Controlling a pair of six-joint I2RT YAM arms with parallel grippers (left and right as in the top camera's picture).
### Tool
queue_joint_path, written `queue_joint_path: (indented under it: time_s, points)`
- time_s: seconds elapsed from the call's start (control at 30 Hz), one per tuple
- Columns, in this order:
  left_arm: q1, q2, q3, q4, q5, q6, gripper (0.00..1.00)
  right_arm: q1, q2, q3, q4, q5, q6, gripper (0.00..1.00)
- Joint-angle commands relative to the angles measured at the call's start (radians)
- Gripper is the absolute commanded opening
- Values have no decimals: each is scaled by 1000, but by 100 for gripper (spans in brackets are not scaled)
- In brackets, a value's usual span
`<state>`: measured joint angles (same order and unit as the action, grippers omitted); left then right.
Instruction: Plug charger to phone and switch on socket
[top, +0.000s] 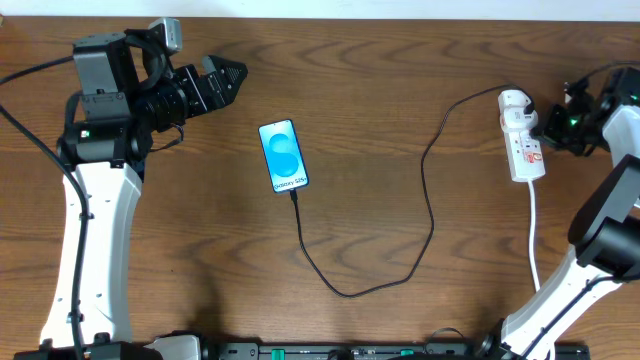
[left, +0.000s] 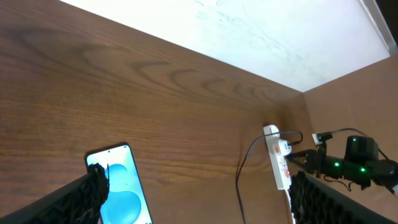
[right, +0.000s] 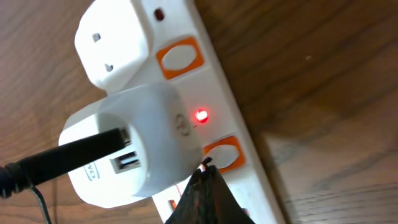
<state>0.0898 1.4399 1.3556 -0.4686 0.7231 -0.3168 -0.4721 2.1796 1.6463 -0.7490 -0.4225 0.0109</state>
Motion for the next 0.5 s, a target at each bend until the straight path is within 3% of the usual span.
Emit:
queue_joint_path:
  time_s: [0.0,0.47]
  points:
    - [0,-2,7,-2,-2,6,93,-14,-10,30,41,-100,-12,1]
    - [0,-2,7,-2,-2,6,93,-30,-13,32,68,-98,33,1]
